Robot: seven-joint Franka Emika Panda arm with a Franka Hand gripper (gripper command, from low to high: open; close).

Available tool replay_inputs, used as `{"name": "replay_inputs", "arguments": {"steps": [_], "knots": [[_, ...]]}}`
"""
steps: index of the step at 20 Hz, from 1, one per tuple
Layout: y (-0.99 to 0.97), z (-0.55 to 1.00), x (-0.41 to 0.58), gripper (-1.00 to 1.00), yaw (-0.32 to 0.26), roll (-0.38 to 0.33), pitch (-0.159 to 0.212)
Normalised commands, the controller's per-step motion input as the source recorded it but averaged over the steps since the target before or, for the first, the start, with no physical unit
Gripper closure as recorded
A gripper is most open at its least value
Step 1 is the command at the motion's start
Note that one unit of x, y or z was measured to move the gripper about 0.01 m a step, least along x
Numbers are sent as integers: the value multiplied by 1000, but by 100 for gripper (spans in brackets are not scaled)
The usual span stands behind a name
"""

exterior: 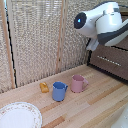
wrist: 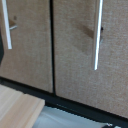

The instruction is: Kindly get your arm to the topmost drawer handle. Get a good grip on it, then softly pull to open it.

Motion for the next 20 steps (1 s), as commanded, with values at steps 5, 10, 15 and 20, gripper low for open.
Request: {"name": "replay_inputs", "arguments": {"steps": [5, 10, 15, 20], "knots": [[-934, 135, 86, -100, 0, -145, -36], [-907, 332, 214, -100, -10, -57, -70], [-648, 270, 267, -100, -86, -28, -61], [-168, 35, -104, 100, -50, -19, 1]]}}
